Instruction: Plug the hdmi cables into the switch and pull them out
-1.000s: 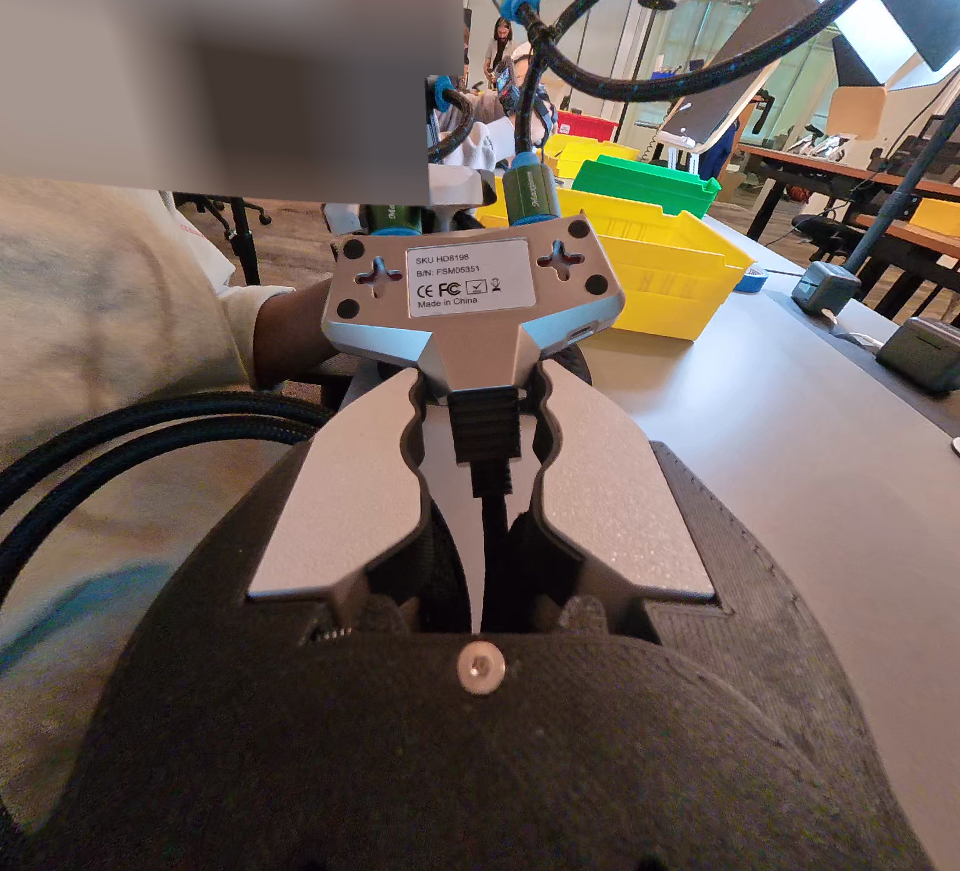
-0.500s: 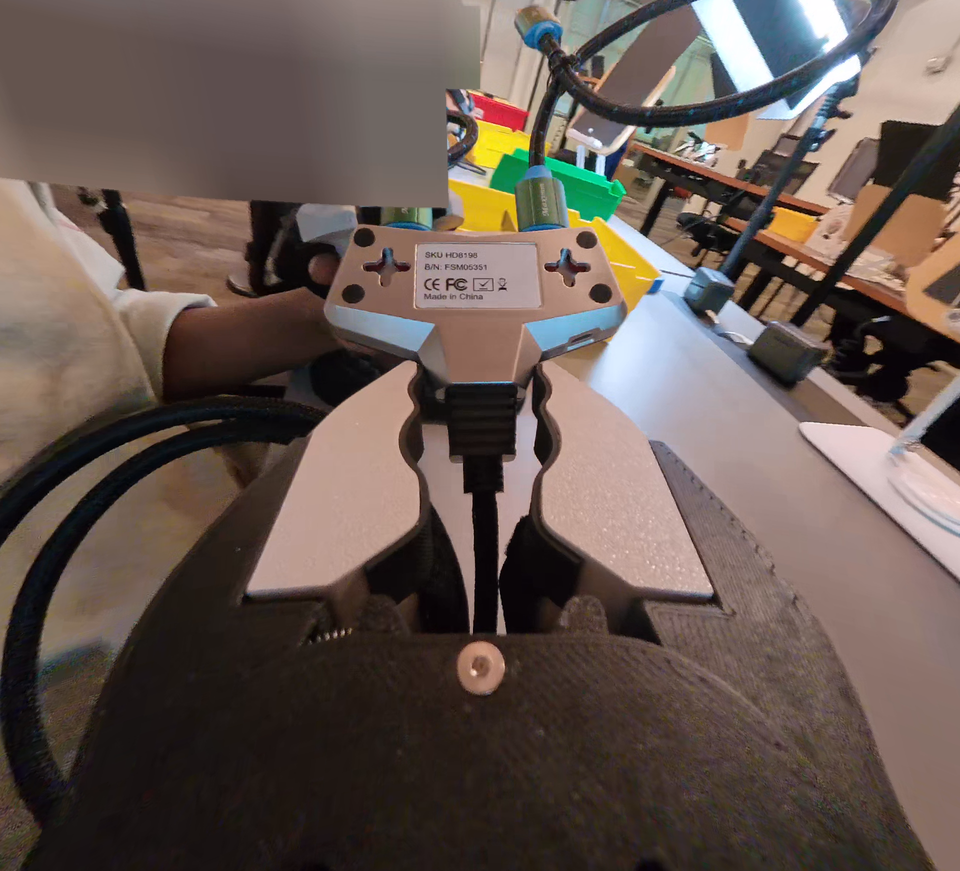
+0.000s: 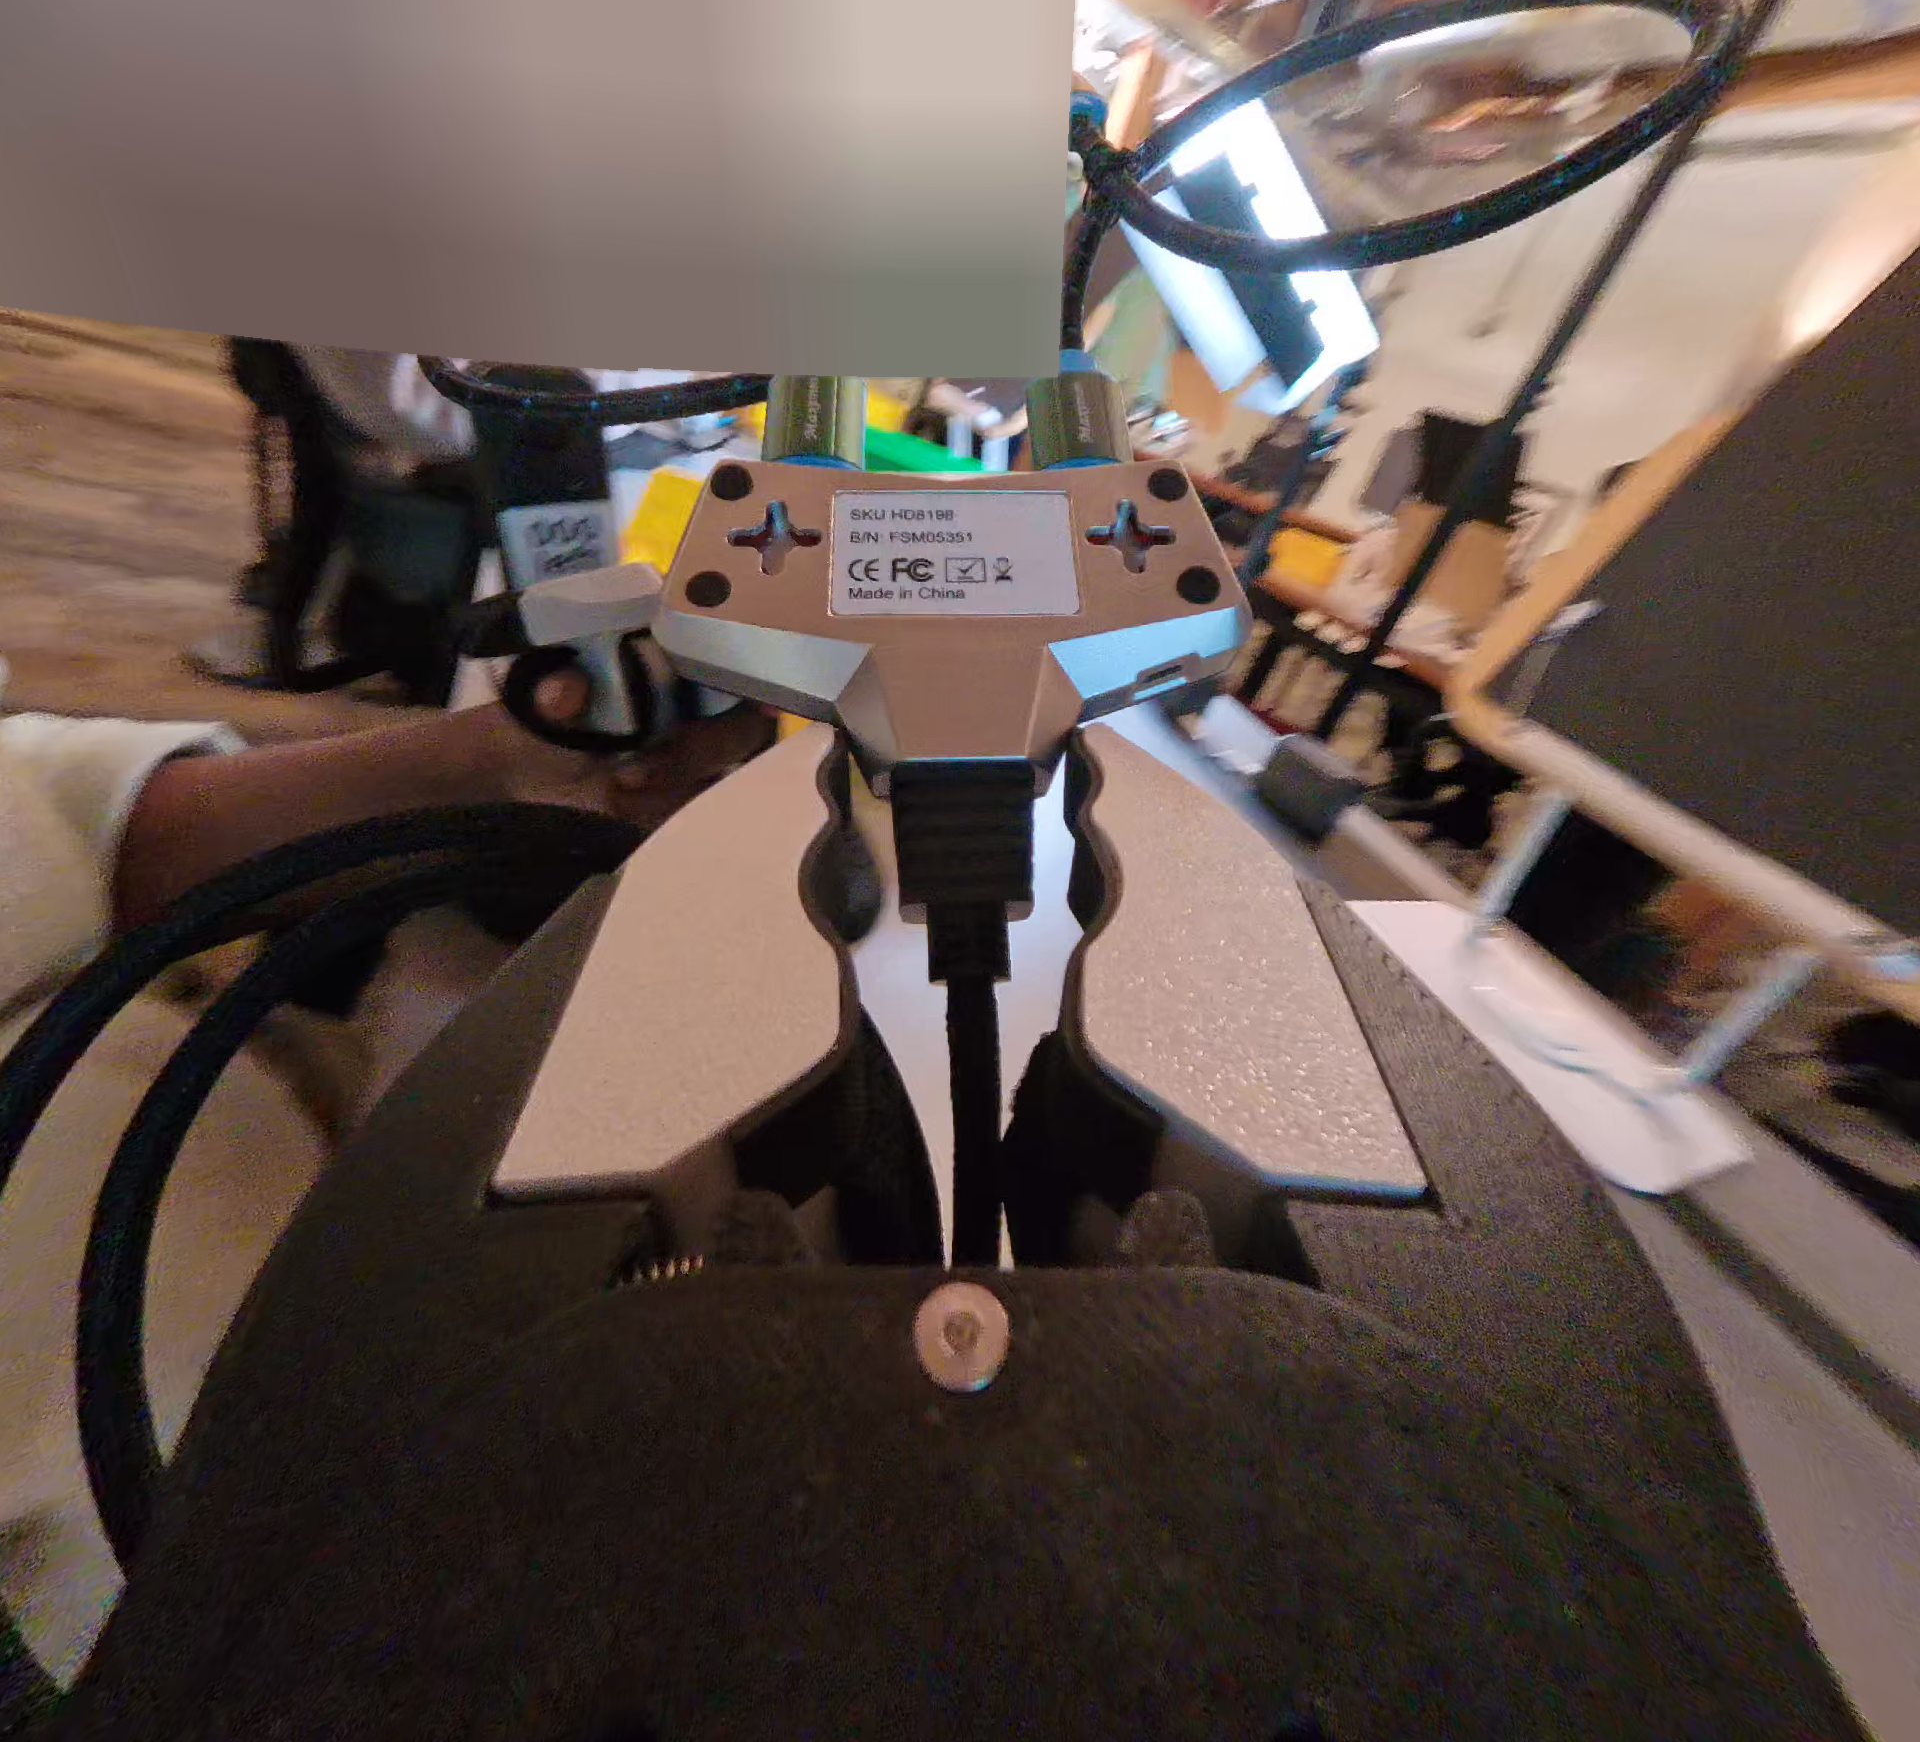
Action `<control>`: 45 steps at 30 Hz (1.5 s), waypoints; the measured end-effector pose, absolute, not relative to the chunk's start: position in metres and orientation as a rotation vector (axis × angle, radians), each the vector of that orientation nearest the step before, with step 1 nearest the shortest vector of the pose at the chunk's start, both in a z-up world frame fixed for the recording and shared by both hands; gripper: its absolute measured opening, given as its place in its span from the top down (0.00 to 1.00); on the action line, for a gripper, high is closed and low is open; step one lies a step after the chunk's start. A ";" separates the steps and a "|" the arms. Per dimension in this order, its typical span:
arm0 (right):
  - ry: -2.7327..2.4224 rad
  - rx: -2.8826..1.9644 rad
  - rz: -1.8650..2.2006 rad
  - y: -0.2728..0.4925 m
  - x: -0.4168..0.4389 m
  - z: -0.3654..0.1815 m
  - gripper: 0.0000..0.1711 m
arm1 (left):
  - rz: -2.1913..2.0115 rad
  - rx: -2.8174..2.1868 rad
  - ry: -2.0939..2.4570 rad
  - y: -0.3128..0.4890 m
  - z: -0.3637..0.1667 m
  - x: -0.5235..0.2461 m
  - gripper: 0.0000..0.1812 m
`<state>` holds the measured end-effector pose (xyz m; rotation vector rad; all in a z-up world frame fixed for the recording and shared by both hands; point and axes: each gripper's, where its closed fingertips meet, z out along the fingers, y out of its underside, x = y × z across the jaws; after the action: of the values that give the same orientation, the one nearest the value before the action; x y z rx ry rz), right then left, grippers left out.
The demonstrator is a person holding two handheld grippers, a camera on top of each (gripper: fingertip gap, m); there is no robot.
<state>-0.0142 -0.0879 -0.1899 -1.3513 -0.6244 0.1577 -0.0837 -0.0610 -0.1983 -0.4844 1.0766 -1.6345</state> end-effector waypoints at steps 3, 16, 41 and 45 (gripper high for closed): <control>-0.510 -1.270 -0.036 -0.101 0.024 -0.148 0.77 | -1.555 -0.652 0.818 -0.012 -0.190 -0.086 0.85; -0.031 -1.165 -1.087 -0.198 0.223 -0.062 0.77 | -1.089 -1.018 0.737 0.053 -0.226 -0.064 0.64; 0.091 -1.924 -0.997 -0.183 0.331 -0.267 0.71 | -1.093 -1.005 0.768 0.049 -0.227 -0.059 0.62; 0.102 -1.495 -0.923 -0.189 0.301 -0.183 0.58 | -1.091 -1.005 0.763 0.050 -0.227 -0.059 0.62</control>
<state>0.3008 -0.1887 -0.1829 -1.4953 0.1023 -0.9231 -0.0594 0.0495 -0.2270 -1.0053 0.7626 -1.0913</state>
